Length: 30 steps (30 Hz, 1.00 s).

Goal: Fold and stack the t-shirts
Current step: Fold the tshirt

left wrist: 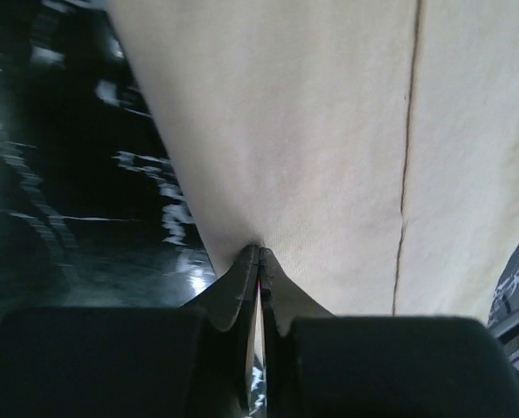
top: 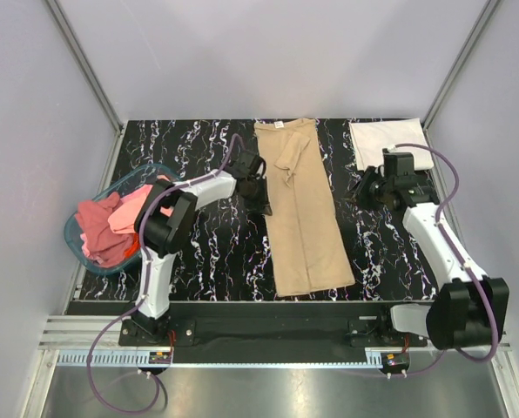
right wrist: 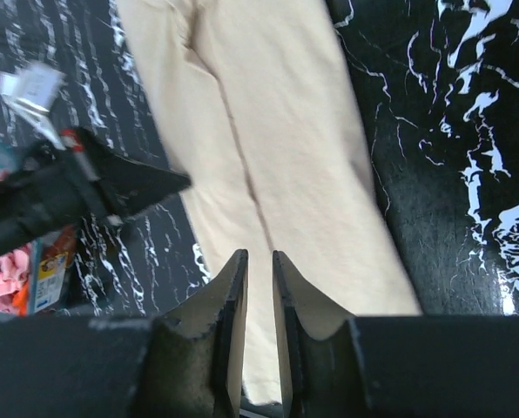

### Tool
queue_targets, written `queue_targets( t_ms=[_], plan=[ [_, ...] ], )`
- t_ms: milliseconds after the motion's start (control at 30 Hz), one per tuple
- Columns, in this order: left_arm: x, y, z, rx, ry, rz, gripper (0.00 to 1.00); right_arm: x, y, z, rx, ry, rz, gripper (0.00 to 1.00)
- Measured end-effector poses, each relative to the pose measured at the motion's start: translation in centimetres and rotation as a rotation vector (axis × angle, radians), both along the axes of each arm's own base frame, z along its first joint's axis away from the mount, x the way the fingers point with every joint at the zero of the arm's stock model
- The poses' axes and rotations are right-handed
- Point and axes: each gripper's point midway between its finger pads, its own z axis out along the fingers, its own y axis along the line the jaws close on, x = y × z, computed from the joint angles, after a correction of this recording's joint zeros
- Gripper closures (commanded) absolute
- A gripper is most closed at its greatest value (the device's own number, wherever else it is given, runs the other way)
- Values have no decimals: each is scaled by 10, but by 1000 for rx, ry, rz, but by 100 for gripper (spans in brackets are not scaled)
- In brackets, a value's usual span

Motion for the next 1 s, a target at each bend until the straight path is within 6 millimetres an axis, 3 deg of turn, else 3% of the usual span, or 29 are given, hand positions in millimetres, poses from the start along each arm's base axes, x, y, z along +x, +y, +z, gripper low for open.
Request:
queue_targets(
  t_ms=[200,367,467,567,633,733,867,1000],
  plan=[
    [22,34,1,15,-4,61,91,-5,7,-48,20,130,20,76],
    [14,46,7,41,3,44,88,-21,20,-67,33,182,47,78],
    [0,49,25,39,-4,25,88,-39,42,-80,36,224,102,80],
    [-15,48,59,-1,-66,1,88,-67,65,-97,35,281,158,92],
    [-39,50,68,-12,-75,-22,88,-85,72,-106,40,317,163,99],
    [-90,45,63,-11,-48,-84,88,-108,78,-119,41,376,161,100],
    [-161,42,24,33,64,-161,88,-122,75,-131,20,427,116,100],
    [-199,52,-4,71,159,-167,89,-128,73,-137,-8,450,82,100]
  ],
)
